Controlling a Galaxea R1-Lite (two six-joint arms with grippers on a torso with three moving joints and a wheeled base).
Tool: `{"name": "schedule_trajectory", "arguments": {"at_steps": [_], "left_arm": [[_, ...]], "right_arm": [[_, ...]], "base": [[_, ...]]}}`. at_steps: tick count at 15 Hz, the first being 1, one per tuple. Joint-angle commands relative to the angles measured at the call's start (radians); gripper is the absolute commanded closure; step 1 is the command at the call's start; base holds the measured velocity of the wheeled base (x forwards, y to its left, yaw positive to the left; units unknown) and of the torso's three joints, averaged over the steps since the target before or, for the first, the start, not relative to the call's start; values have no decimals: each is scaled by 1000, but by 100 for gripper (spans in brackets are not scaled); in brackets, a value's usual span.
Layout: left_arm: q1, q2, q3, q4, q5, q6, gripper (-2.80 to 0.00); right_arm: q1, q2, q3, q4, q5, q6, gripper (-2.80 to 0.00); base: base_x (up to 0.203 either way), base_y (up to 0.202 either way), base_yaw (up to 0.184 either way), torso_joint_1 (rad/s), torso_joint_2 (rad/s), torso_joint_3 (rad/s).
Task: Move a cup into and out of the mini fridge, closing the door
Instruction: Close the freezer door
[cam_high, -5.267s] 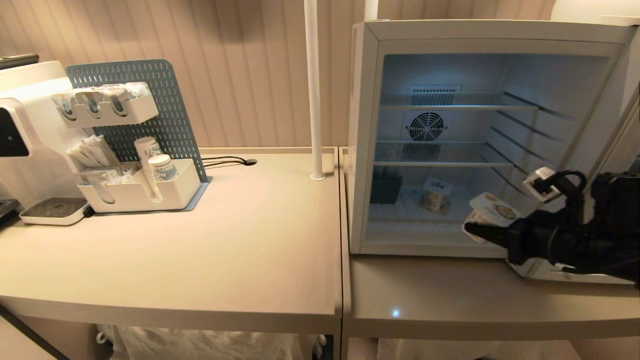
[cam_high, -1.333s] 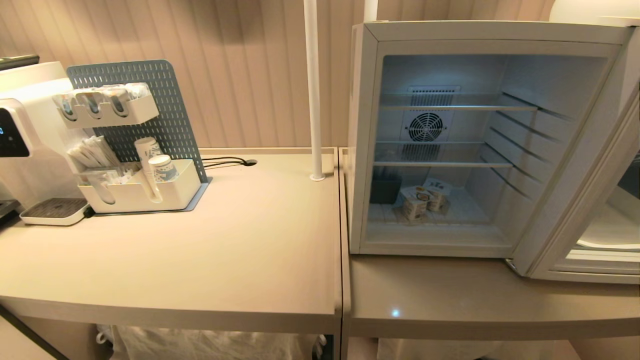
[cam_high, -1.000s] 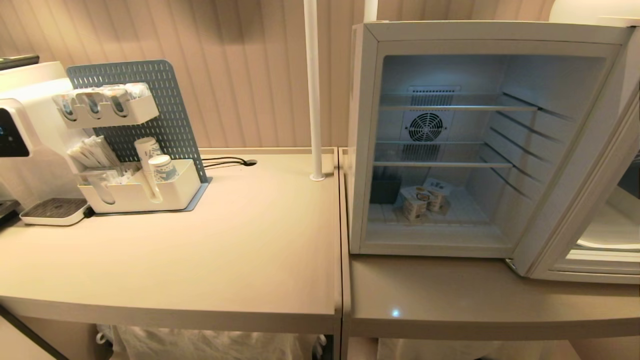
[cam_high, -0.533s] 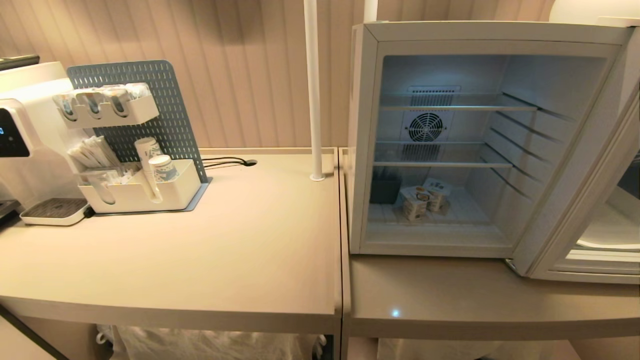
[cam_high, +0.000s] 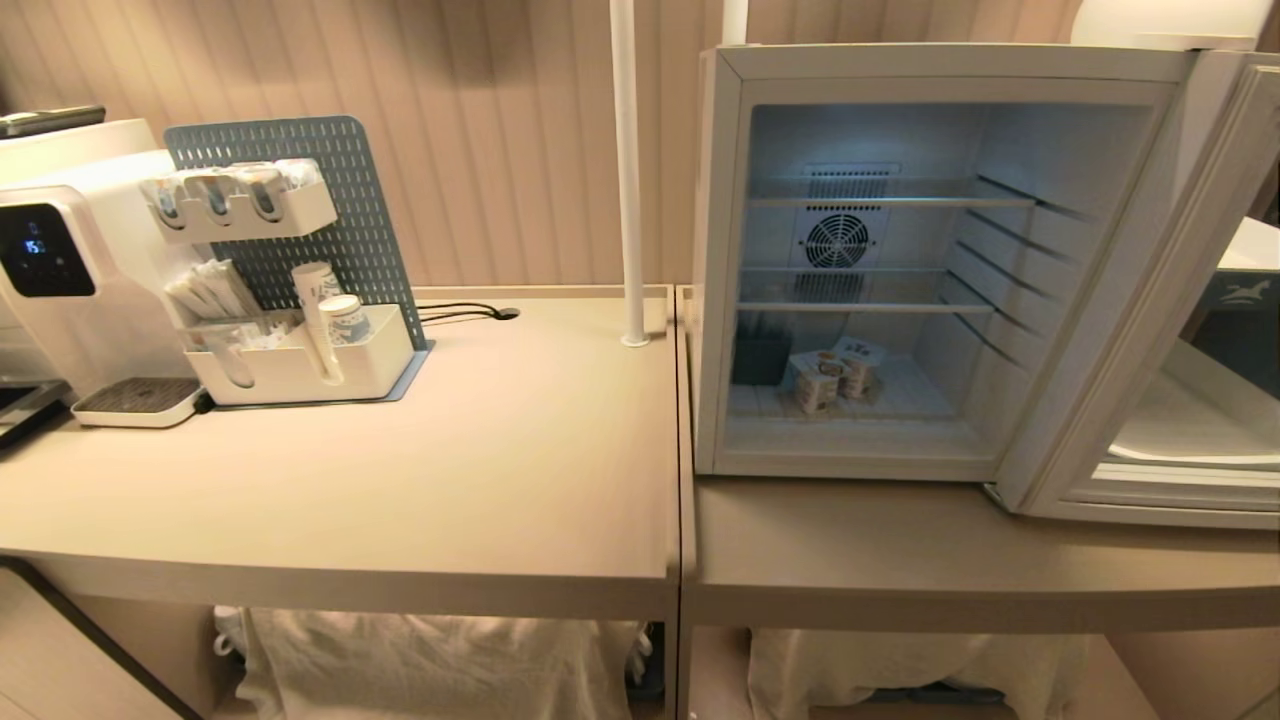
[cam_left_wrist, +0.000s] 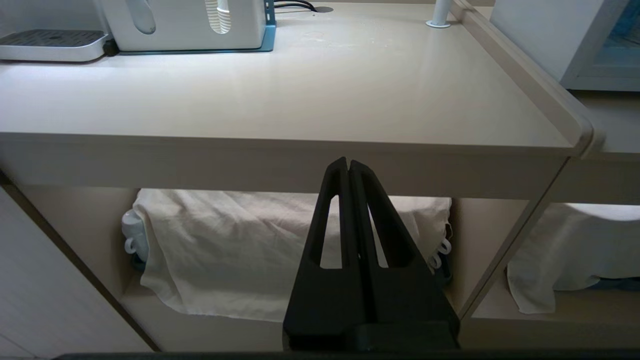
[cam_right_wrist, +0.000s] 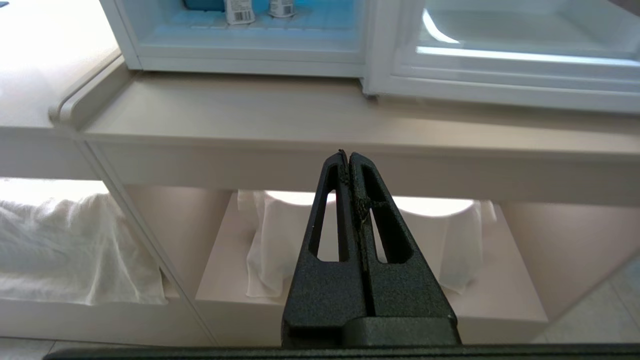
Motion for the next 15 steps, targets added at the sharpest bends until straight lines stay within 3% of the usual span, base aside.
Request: {"name": "schedule_trajectory", "arguments": {"at_steps": [1,7,15], "left_arm": [[1,2,-1,0,-1,-1,0],[1,2,1,0,-1,1,0],[1,2,0,0,-1,1,0]], "right_arm": [[0,0,1,0,-1,0,0],[0,0,1,0,0,0,0],[0,0,1,3,3,0,0]], "base": [[-184,0,-1,7,7,7],[-33,-12,2,-1,-1,2],[0,-185,0,3,4,3]]}}
